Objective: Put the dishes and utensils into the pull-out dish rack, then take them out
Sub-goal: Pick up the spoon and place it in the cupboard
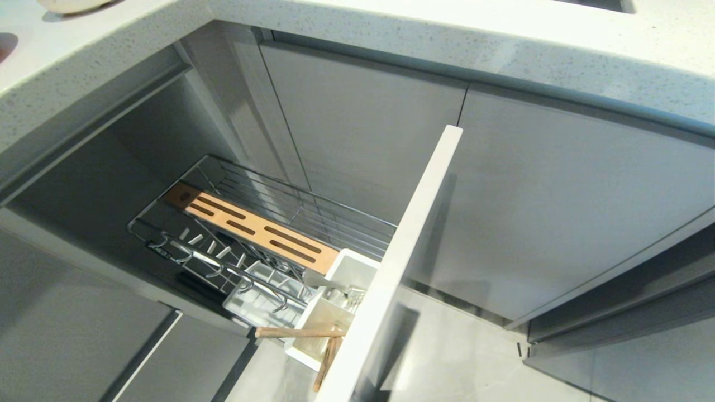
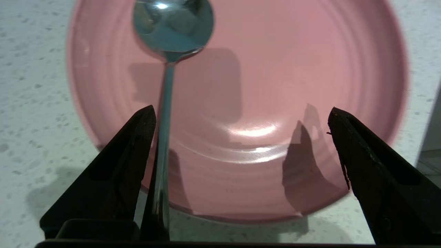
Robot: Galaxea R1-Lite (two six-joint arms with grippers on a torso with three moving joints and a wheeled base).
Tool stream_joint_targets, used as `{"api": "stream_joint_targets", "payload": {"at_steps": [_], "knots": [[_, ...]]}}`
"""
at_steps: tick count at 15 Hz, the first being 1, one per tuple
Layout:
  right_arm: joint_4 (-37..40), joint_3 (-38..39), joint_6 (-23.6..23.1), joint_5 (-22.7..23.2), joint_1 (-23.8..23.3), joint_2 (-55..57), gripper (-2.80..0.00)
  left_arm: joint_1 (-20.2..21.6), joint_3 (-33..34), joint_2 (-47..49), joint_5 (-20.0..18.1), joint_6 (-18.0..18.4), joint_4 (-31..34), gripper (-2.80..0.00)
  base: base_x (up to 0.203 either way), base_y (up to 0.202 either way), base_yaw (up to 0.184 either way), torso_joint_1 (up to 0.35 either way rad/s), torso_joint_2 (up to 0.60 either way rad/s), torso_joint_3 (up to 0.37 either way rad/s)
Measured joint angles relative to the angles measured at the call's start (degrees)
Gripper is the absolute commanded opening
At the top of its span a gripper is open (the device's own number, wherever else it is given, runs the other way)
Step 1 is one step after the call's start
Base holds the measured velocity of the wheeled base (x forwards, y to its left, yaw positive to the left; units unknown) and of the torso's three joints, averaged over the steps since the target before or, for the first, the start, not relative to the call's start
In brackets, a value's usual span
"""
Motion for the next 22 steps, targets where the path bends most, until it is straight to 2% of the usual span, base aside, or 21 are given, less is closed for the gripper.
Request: {"api": "stream_joint_targets", "payload": {"at_steps": [3, 4, 13, 22], "knots": [[0.0, 0.0, 0.0, 0.0, 0.0, 0.0, -2.8, 0.0, 0.0, 0.4, 5.47, 0.0, -1.49, 0.0, 0.0, 0.0, 0.0, 0.0, 0.0, 0.0], [0.0, 0.0, 0.0, 0.0, 0.0, 0.0, -2.8, 0.0, 0.0, 0.49, 6.28, -0.14, -1.72, 0.0, 0.0, 0.0, 0.0, 0.0, 0.0, 0.0], [0.0, 0.0, 0.0, 0.0, 0.0, 0.0, -2.8, -0.09, 0.0, 0.63, 6.26, -0.36, -1.48, 0.0, 0.0, 0.0, 0.0, 0.0, 0.0, 0.0], [0.0, 0.0, 0.0, 0.0, 0.0, 0.0, -2.8, -2.18, 0.06, -0.19, 5.76, -0.52, 0.9, 0.0, 0.0, 0.0, 0.0, 0.0, 0.0, 0.0]]}}
